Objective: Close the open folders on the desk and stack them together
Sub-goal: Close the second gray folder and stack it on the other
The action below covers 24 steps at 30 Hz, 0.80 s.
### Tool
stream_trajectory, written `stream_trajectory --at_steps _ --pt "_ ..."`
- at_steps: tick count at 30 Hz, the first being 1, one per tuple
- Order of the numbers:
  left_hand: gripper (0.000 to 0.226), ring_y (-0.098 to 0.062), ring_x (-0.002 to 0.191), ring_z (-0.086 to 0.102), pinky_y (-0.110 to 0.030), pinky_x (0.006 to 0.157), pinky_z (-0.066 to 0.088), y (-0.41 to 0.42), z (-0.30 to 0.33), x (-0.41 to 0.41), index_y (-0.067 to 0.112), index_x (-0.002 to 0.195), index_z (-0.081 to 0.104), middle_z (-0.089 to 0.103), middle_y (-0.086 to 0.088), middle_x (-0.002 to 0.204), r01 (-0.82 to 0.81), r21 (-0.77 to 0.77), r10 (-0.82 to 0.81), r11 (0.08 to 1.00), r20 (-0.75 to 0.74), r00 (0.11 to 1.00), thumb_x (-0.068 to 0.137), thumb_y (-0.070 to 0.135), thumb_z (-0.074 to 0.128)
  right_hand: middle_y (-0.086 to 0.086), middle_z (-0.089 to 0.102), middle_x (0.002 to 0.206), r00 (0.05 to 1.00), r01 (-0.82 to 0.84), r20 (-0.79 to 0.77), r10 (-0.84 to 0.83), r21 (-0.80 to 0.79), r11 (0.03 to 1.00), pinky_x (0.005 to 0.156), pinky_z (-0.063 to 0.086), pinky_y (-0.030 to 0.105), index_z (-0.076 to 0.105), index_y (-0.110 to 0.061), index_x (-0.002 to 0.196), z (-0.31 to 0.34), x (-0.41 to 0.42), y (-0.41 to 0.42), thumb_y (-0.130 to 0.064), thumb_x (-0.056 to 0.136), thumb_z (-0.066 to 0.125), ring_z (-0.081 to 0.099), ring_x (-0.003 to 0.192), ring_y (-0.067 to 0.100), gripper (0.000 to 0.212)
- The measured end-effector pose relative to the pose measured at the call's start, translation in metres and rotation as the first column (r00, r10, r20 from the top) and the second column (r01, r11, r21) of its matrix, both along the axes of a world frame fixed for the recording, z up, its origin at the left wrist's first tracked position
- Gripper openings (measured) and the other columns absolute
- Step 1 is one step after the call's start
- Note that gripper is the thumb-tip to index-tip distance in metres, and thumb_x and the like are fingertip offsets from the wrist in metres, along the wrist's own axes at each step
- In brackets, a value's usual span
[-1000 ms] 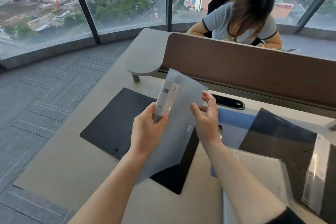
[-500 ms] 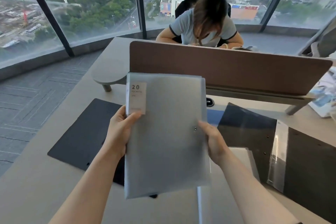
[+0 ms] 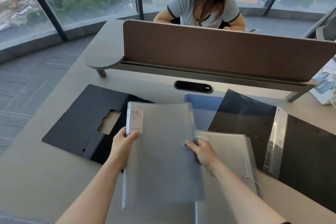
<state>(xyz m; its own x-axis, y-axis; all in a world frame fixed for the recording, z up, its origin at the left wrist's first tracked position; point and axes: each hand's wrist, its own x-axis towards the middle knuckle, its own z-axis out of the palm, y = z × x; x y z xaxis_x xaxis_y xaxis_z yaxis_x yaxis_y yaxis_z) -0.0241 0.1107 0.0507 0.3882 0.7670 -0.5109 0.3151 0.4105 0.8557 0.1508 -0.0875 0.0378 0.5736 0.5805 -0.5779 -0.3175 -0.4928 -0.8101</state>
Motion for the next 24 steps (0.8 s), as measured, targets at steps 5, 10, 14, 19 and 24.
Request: stream_trajectory --at_steps 5,10,14,19,24 --pt "0.019 -0.029 0.086 0.07 -0.045 0.075 0.061 -0.005 -0.027 -0.012 0.018 0.103 0.063 0.07 -0.013 0.099 0.032 0.077 -0.023 0.997 -0.118 0.993 0.086 0.017 0.072 -0.002 0.078 0.087 0.985 -0.109 0.102 0.14 -0.263 0.959 0.089 0.057 0.04 0.075 -0.012 0.09 -0.029 -0.011 -0.003 -0.048 0.085 0.066 0.073 0.085 0.016 0.038" --pt "0.034 -0.016 0.088 0.064 -0.031 0.067 0.051 -0.012 -0.051 -0.017 0.018 0.119 0.058 0.066 0.0 0.1 0.105 0.229 -0.025 0.968 -0.326 0.945 0.088 0.024 0.07 0.0 0.066 0.078 0.967 -0.151 0.118 0.226 -0.449 0.881 0.068 0.047 0.031 0.066 -0.012 0.084 -0.035 -0.021 0.0 -0.055 0.074 0.059 0.063 0.075 0.022 0.044" --pt "0.037 -0.018 0.089 0.06 -0.032 0.064 0.05 -0.017 -0.066 -0.022 0.017 0.119 0.058 0.062 -0.005 0.11 0.166 0.269 -0.023 0.949 -0.465 0.885 0.086 0.03 0.068 0.001 0.059 0.076 0.941 -0.175 0.156 0.3 -0.537 0.825 0.063 0.043 0.029 0.048 -0.017 0.072 -0.034 -0.026 0.005 -0.044 0.082 0.061 0.056 0.066 0.022 0.031" --pt "0.06 -0.032 0.11 0.046 -0.045 0.089 0.049 -0.027 -0.075 -0.023 0.013 0.138 0.047 0.048 -0.013 0.121 0.281 0.294 -0.051 0.913 -0.603 0.796 0.084 0.026 0.069 0.0 0.055 0.078 0.884 -0.203 0.213 0.417 -0.628 0.751 0.064 0.042 0.03 0.045 -0.018 0.072 -0.031 -0.03 0.006 -0.046 0.085 0.058 0.054 0.072 0.023 0.034" --pt "0.063 -0.035 0.111 0.044 -0.042 0.087 0.044 -0.04 -0.074 -0.022 0.01 0.139 0.045 0.046 -0.014 0.13 0.494 0.36 -0.091 0.791 -0.73 0.678 0.082 0.021 0.069 0.002 0.06 0.091 0.815 -0.187 0.265 0.515 -0.721 0.667 0.07 0.042 0.03 0.053 -0.016 0.087 -0.033 -0.036 0.007 -0.049 0.09 0.052 0.054 0.084 0.025 0.033"
